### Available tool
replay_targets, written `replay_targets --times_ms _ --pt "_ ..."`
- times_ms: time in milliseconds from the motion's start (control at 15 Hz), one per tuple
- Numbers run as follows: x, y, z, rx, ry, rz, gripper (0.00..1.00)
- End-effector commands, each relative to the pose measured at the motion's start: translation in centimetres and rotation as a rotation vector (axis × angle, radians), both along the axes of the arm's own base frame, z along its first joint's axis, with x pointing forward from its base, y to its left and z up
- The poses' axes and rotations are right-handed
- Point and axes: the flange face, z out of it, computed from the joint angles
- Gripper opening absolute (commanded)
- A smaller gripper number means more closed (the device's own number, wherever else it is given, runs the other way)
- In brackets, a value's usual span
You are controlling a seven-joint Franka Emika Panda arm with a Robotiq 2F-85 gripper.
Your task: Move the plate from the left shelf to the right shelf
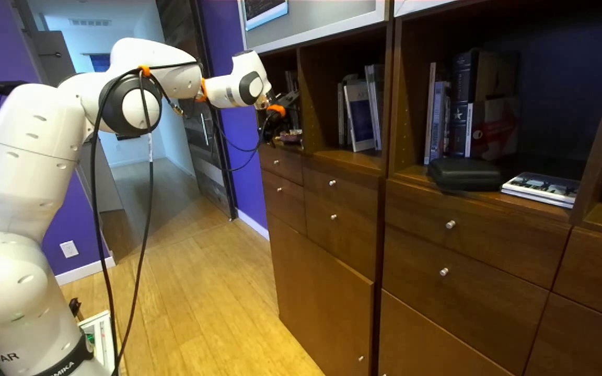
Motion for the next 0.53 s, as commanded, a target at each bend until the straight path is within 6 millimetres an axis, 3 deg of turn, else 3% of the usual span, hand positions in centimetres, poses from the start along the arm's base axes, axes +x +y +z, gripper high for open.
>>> replay_targets --times_ms 0,67,133,467 --pt "0.86 -0.2 0.27 0.001 0.033 0.001 1.0" --pt "0.93 -0.2 0.24 -0.001 0.039 -0.001 1.0" --pt "1.0 -0.21 0.23 -0.002 0.043 -0.001 0.82" --pt "1.44 -0.41 -0.06 0.001 0.055 -0.01 0.44"
